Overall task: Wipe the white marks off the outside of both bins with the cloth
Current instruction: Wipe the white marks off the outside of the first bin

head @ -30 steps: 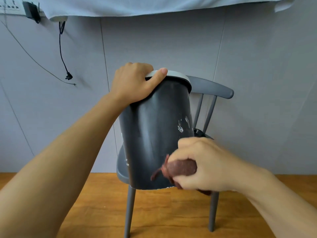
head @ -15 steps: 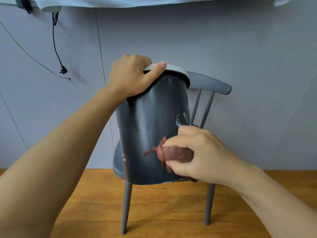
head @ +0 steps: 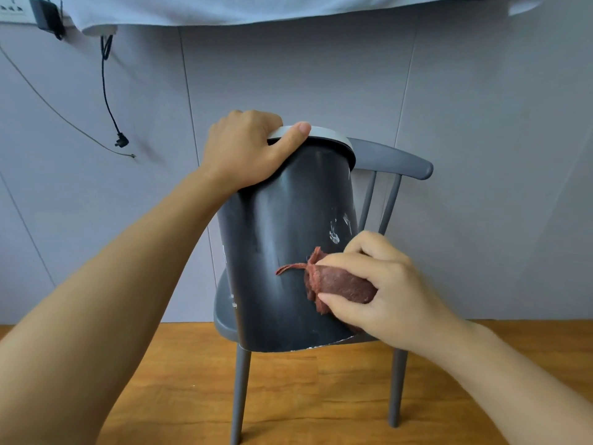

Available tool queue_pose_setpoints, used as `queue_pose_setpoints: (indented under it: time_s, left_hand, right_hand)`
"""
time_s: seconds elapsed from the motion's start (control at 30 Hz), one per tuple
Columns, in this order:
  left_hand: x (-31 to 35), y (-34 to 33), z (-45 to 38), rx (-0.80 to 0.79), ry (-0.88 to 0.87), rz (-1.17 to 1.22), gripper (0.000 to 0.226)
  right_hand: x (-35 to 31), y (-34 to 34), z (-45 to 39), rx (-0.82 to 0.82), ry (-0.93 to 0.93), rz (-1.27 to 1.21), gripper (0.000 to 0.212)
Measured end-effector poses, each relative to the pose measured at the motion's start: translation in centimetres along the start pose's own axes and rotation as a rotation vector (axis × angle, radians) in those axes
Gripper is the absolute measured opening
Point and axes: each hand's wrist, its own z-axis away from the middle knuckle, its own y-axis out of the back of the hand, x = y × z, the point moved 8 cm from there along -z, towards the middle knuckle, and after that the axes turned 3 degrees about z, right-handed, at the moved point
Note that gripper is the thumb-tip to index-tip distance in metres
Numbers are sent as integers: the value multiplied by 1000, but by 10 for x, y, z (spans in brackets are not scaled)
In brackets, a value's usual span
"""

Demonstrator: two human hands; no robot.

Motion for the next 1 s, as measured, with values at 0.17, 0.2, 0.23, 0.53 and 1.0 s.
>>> queue_pose_setpoints:
  time_s: [0.17, 0.2, 0.23, 0.53, 1.0]
  left_hand:
    - [0, 0, 0, -11, 16, 1, 67]
    - [0, 0, 0, -13, 16, 4, 67]
    - [1, 0, 0, -14, 17, 8, 67]
    - [4, -2, -1, -7, -3, -22, 68]
    - [-12, 5, 4, -25, 50, 27, 64]
  right_hand:
    - [-23, -26, 20, -339, 168, 59, 17]
    - [-27, -25, 21, -340, 184, 71, 17]
    - [-30, -22, 19, -299, 190, 63, 16]
    - [-39, 0, -21, 65, 111, 186, 39]
    - [20, 53, 0, 317, -188, -187, 21]
